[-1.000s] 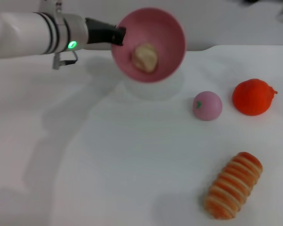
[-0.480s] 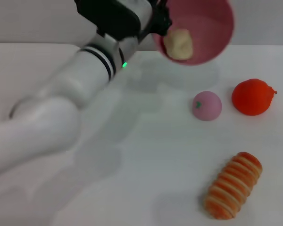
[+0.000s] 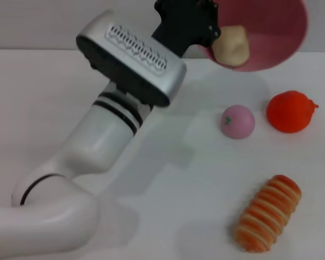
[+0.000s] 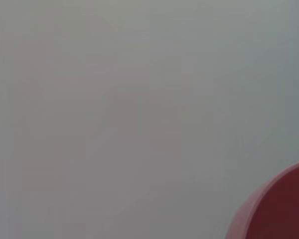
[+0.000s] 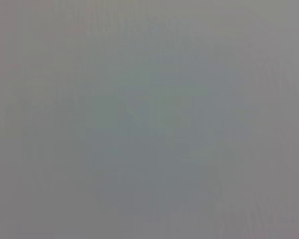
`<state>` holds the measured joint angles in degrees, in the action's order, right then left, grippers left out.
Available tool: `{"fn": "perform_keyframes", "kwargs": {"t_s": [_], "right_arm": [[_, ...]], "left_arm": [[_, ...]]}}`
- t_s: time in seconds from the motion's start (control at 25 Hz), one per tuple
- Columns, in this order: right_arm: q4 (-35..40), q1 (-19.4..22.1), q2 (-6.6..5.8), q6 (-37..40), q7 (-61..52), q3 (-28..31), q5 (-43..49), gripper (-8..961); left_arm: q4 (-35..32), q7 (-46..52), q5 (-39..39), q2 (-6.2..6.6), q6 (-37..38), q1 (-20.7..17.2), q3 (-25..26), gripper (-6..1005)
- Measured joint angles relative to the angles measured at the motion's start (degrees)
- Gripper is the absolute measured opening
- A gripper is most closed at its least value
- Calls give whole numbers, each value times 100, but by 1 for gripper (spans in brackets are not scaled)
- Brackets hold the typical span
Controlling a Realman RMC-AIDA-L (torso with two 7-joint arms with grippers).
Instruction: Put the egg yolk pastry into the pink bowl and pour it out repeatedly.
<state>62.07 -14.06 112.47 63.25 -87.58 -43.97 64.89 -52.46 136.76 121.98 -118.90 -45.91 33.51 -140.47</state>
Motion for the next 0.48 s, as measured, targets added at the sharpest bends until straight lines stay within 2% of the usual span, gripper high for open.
{"fn": "perform_keyframes", "kwargs": {"t_s": [0.28,0.48], "right_arm": [[-105,-234,-34,-1,32,-18,49,599],[-161,-345,5,1,38,-25,91,594]], "left_arm": [[-42,-52,298,-11,-701,-61,-359,45],[5,-45,639,-11,-964,-48,-419,45]]}}
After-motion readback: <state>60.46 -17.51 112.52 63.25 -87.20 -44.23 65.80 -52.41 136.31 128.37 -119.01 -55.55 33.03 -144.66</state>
